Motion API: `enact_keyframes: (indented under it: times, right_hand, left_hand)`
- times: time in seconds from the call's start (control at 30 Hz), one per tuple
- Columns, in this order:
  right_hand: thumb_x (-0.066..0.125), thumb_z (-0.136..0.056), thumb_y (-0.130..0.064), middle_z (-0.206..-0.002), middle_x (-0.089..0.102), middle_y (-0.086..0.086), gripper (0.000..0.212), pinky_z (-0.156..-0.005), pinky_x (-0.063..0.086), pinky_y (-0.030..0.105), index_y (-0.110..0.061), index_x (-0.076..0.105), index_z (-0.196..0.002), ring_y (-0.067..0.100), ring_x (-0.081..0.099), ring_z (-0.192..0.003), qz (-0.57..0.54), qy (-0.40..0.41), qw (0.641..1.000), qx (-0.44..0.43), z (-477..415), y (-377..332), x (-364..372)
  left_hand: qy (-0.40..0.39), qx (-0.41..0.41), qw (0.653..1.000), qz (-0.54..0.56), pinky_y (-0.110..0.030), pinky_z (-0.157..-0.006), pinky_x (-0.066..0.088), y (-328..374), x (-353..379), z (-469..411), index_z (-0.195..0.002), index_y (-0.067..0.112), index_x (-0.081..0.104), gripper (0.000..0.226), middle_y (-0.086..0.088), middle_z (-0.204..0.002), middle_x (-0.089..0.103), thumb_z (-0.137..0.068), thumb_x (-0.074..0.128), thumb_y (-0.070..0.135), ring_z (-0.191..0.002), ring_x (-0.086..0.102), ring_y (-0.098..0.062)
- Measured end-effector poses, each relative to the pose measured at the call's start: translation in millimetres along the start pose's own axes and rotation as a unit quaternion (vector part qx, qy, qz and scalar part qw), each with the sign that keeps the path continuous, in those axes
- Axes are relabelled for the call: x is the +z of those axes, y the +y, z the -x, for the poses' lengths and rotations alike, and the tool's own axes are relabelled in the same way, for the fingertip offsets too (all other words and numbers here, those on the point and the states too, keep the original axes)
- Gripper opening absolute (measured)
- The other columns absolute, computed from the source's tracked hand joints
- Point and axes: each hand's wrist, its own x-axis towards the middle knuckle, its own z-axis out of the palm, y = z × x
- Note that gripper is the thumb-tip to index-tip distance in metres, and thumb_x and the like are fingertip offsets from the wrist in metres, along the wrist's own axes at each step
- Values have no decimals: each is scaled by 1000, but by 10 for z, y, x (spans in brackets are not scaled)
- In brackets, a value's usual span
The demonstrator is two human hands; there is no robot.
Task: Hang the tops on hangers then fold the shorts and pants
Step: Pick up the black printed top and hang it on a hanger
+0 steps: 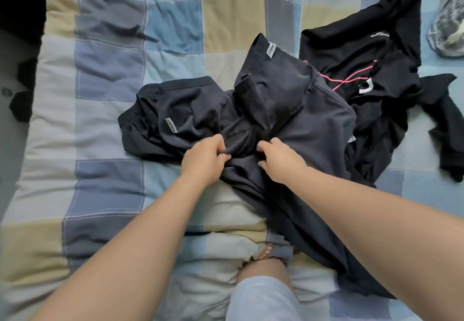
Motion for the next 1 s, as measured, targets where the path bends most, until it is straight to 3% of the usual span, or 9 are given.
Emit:
enact_keyframes:
  times: [0.1,0.27,0.4,0.57,0.67,0.73,0.83,0.93,1.0]
  right_hand:
    - [51,-103,-31,-109,46,0,13,-77,45,36,-23,62,-105,27,54,-102,-11,3,1000,0,235,154,0]
    - [53,-101,-27,-96,59,-3,15,-79,51,40,-20,57,-88,25,60,-90,-139,14,990,23,760,338,88]
    - [60,-95,-20,-103,72,-7,9,-94,51,37,-23,68,-98,16,66,-102,-289,-17,956,36,1391,457,154]
    - [75,-85,-15,-130,63,-3,51,-110,45,39,-21,54,-131,12,58,-123,-458,-36,888,-3,2211,586,134]
    - [83,-73,-27,-140,54,-15,85,-111,41,32,-30,38,-145,1,48,-133,-512,-44,857,-37,2638,701,74]
    - [85,-71,-32,-141,53,-20,93,-107,42,24,-35,34,-148,-4,47,-132,-531,-16,846,-42,2871,733,49]
    - [79,-73,-44,-122,63,-29,65,-96,47,16,-51,48,-130,-11,55,-117,-531,104,840,28,3111,775,4]
    - [66,-94,-31,-92,73,-12,2,-89,52,32,-33,67,-94,17,66,-98,-550,207,804,94,3270,921,-117]
    - [60,-99,-24,-72,68,-18,26,-74,50,20,-33,68,-77,13,60,-80,-557,272,775,122,3414,1067,-246]
  left_hand:
    - [-65,38,996,47,-35,-72,40,128,-57,336,-71,26,40,36,9,-79,52,-87,72,33,-86,55,-25]
    - [-33,104,993,50,-34,-83,33,396,-4,898,-80,23,42,32,7,-106,49,-88,70,34,-101,44,-20]
    - [-113,86,984,106,-36,-60,29,720,-48,1329,-75,29,29,37,8,-73,43,-96,59,38,-68,42,-18]
    - [-136,86,962,222,-47,-68,44,1286,-281,1796,-80,20,32,33,2,-70,41,-97,57,35,-68,40,-19]
    - [-157,66,917,361,-38,-62,46,1691,-447,2039,-77,18,32,34,-2,-70,37,-100,58,20,-64,43,-16]
    - [-170,45,881,438,-27,-57,46,1974,-556,2135,-74,20,29,38,2,-66,34,-101,56,15,-56,41,-12]
    - [-239,29,818,522,-25,-56,45,2407,-716,2198,-74,24,27,40,0,-70,30,-103,53,15,-58,37,-13]
    - [-292,41,794,531,-23,-56,47,2790,-840,2263,-76,25,31,36,1,-70,37,-104,52,17,-54,44,-11]
    - [-289,50,783,549,-23,-56,49,3003,-902,2310,-79,21,37,29,3,-65,48,-104,52,17,-50,53,-9]
